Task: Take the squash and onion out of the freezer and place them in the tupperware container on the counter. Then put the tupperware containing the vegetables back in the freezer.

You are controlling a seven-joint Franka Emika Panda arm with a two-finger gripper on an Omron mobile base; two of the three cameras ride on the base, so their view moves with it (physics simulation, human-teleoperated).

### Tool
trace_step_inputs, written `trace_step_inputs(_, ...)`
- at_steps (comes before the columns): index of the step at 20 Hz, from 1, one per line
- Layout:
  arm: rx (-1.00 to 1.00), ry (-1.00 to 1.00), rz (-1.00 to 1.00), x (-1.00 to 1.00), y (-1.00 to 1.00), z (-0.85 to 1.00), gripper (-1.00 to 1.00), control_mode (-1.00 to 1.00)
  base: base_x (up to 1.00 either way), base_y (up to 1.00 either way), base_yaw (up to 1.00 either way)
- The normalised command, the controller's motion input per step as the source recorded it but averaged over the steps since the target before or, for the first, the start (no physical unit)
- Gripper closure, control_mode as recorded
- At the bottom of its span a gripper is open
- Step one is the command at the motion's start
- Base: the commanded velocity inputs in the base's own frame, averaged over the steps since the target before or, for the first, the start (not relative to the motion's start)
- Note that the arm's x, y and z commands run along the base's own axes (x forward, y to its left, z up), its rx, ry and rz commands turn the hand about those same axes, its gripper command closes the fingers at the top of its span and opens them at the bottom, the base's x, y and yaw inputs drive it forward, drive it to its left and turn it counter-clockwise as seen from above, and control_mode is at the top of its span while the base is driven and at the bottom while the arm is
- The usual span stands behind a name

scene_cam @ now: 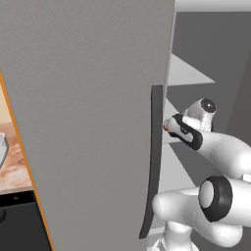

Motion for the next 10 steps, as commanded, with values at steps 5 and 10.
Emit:
trace_step_inputs(5,0.01,0.06,0.04,0.47,-0.06,-0.24,-1.0,-1.0,0.0,0.0,0.0)
trace_step_inputs(10,0.03,0.07,0.08,0.38,0.0,-0.21,-1.0,-1.0,0.0,0.0,0.0)
